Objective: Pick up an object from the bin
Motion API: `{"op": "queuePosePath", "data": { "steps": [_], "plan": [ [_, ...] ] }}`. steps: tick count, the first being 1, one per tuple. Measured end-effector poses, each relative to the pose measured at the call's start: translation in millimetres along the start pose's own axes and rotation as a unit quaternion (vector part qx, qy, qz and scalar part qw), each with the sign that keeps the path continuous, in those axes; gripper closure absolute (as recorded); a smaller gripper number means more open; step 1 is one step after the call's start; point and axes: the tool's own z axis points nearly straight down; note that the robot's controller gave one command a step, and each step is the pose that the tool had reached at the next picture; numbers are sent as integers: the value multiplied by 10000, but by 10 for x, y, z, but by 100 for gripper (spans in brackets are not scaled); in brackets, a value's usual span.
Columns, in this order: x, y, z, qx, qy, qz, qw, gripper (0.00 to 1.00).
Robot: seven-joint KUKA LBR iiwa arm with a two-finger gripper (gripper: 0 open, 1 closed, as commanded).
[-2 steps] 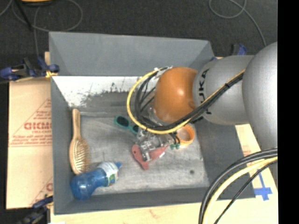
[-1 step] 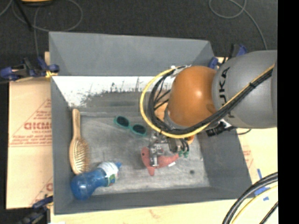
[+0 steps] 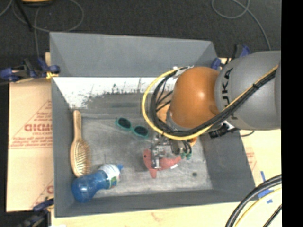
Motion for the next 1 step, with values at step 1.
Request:
{"op": "queuePosePath", "data": {
  "steps": [1],
  "plan": [
    [-74, 3, 38, 10, -20, -101, 9999, 100]
  ]
}}
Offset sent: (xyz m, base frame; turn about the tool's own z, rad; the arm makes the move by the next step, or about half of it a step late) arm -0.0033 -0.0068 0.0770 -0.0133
